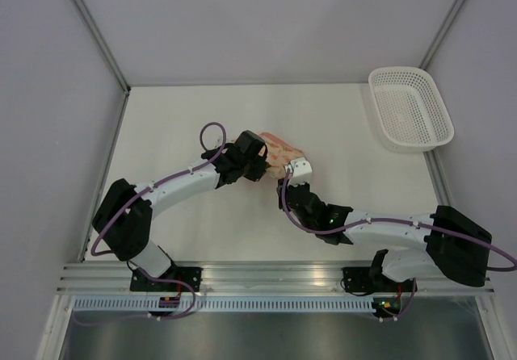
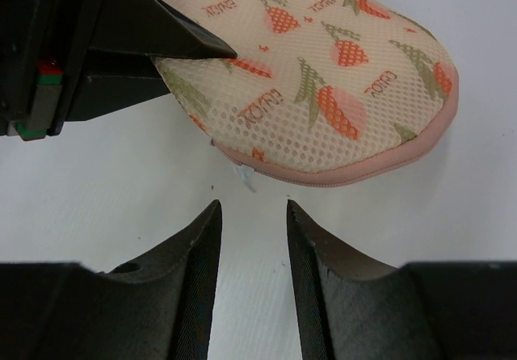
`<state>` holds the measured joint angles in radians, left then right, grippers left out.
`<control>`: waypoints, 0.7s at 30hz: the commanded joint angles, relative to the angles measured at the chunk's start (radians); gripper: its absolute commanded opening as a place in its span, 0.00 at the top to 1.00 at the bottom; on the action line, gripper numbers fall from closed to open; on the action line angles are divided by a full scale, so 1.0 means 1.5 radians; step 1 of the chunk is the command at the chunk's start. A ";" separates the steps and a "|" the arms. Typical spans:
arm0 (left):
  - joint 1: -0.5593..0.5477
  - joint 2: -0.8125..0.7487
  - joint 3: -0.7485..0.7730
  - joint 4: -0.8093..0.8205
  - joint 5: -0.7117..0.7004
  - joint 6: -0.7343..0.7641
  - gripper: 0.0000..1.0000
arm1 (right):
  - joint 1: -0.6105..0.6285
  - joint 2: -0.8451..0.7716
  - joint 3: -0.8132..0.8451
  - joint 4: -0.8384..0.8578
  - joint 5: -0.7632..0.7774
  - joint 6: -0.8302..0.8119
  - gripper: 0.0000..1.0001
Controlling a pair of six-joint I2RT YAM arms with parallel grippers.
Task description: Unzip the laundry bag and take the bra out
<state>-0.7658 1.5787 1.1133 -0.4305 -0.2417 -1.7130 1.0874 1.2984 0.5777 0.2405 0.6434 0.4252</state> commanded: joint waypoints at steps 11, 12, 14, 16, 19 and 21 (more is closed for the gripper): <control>0.000 -0.038 -0.001 0.014 0.035 -0.024 0.98 | -0.007 0.003 0.009 0.088 -0.006 -0.007 0.67; 0.000 -0.039 -0.002 0.016 0.038 -0.023 0.98 | -0.011 0.004 0.008 0.089 -0.007 -0.008 0.69; 0.000 -0.040 -0.009 0.018 0.049 -0.023 0.98 | -0.012 0.009 0.009 0.091 0.000 -0.011 0.75; 0.000 -0.041 -0.014 0.019 0.054 -0.026 0.98 | -0.014 0.016 0.011 0.090 0.001 -0.012 0.89; -0.001 -0.044 -0.021 0.023 0.055 -0.028 0.98 | -0.015 0.020 0.010 0.088 0.005 -0.005 0.99; 0.000 -0.047 -0.025 0.026 0.053 -0.030 0.98 | -0.015 0.013 0.003 0.088 0.007 -0.002 0.99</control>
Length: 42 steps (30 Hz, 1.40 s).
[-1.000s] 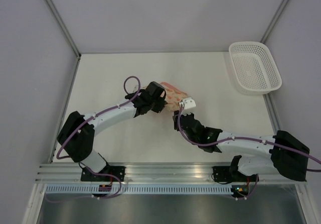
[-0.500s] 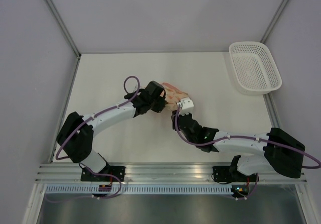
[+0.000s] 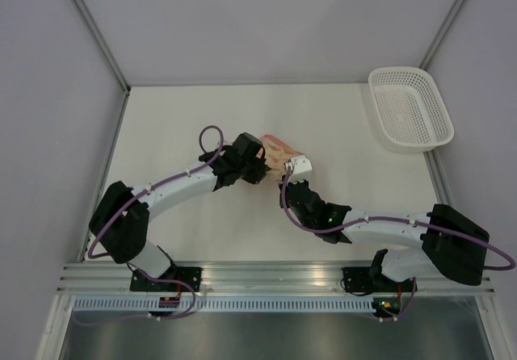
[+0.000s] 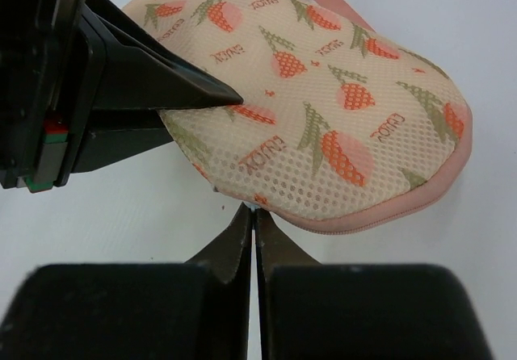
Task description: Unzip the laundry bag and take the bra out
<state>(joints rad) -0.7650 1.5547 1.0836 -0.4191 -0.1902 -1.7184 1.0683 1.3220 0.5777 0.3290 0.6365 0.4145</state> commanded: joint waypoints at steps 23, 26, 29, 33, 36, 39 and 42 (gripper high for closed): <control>0.022 -0.040 -0.021 0.039 -0.011 0.053 0.98 | -0.004 -0.142 -0.037 -0.099 0.063 0.028 1.00; 0.042 -0.056 -0.046 0.055 0.004 0.104 0.98 | -0.005 -0.154 -0.037 -0.129 0.063 0.041 1.00; 0.068 -0.077 -0.095 0.087 0.035 0.142 0.98 | -0.005 -0.169 -0.045 -0.157 0.065 0.055 0.99; 0.088 -0.098 -0.146 0.124 0.076 0.188 0.98 | -0.005 -0.172 -0.056 -0.167 0.065 0.063 1.00; 0.096 -0.105 -0.166 0.134 0.098 0.223 0.98 | -0.005 -0.172 -0.058 -0.169 0.057 0.066 1.00; 0.112 -0.115 -0.193 0.144 0.104 0.250 0.98 | -0.004 -0.178 -0.059 -0.171 0.039 0.068 1.00; 0.150 -0.125 -0.249 0.247 0.182 0.278 0.98 | -0.005 -0.178 -0.063 -0.169 0.022 0.074 1.00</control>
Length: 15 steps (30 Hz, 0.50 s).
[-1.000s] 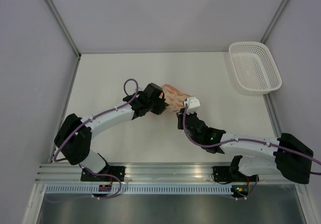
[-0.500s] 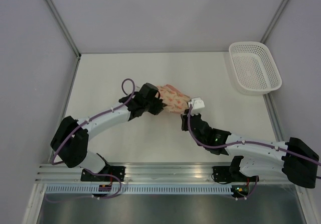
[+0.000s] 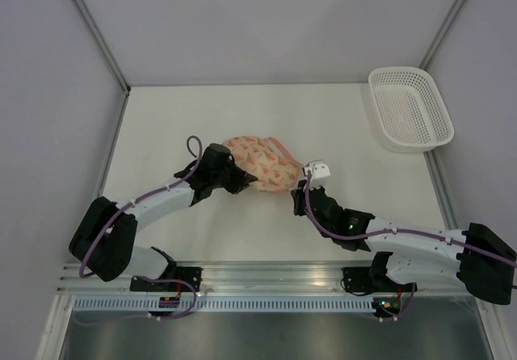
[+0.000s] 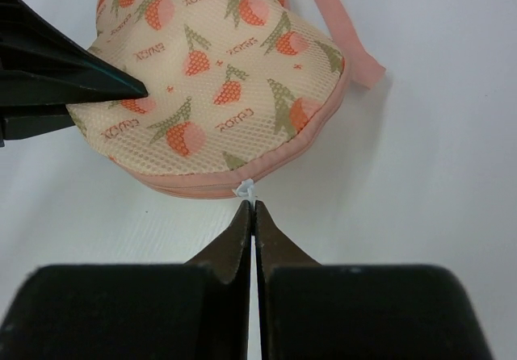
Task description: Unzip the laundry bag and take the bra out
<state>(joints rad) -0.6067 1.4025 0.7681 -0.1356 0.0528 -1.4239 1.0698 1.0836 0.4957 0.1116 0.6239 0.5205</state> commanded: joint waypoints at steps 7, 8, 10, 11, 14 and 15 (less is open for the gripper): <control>0.124 -0.019 -0.108 0.223 0.226 0.181 0.98 | -0.005 -0.009 -0.017 -0.029 -0.004 0.016 0.99; 0.130 -0.019 -0.115 0.256 0.244 0.188 0.98 | -0.006 -0.007 -0.018 -0.031 -0.005 0.016 0.99; 0.148 -0.011 -0.119 0.264 0.297 0.217 0.98 | -0.006 -0.006 -0.019 -0.033 -0.010 0.018 0.99; 0.152 -0.006 -0.120 0.270 0.308 0.224 0.98 | -0.005 -0.006 -0.021 -0.036 -0.011 0.018 1.00; 0.168 0.009 -0.123 0.294 0.379 0.252 0.98 | -0.005 -0.006 -0.019 -0.040 -0.015 0.018 1.00; 0.175 0.017 -0.123 0.318 0.420 0.256 0.98 | -0.006 -0.006 -0.018 -0.042 -0.014 0.018 0.99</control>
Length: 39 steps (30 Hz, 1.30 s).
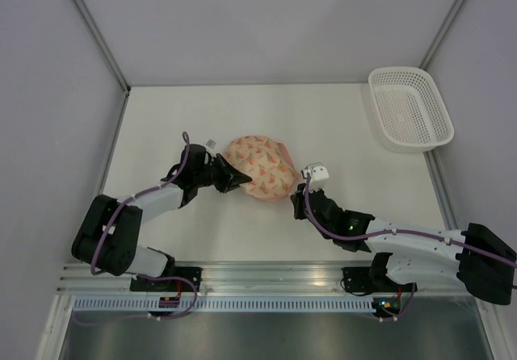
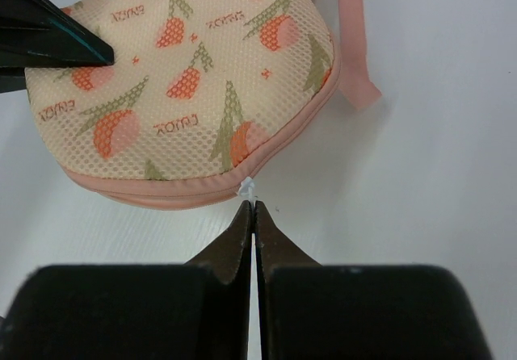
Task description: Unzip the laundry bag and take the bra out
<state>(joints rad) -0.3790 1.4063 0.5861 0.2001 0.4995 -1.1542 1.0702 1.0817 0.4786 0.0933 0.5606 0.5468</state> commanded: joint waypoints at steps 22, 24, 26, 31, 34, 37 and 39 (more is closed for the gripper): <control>0.045 0.009 0.051 -0.106 0.276 0.348 0.98 | -0.006 0.001 0.040 -0.140 0.114 -0.005 1.00; 0.045 0.007 0.050 -0.107 0.293 0.352 0.98 | -0.006 -0.004 0.040 -0.141 0.115 -0.005 1.00; 0.045 0.001 0.050 -0.107 0.317 0.354 0.98 | -0.006 -0.006 0.039 -0.142 0.115 -0.005 0.99; 0.043 -0.012 0.054 -0.112 0.335 0.360 0.98 | -0.006 -0.003 0.039 -0.135 0.109 -0.005 1.00; 0.044 0.008 0.061 -0.110 0.327 0.356 0.98 | -0.007 -0.001 0.039 -0.130 0.104 -0.004 0.99; 0.043 0.039 0.075 -0.091 0.319 0.353 0.98 | -0.006 -0.002 0.039 -0.125 0.099 0.002 1.00; 0.044 0.059 0.086 -0.066 0.322 0.341 0.98 | -0.006 -0.002 0.039 -0.123 0.097 0.005 0.99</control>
<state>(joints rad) -0.3153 1.4551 0.6601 0.0418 0.9047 -0.6777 1.0695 1.0878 0.5098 -0.0830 0.6521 0.5468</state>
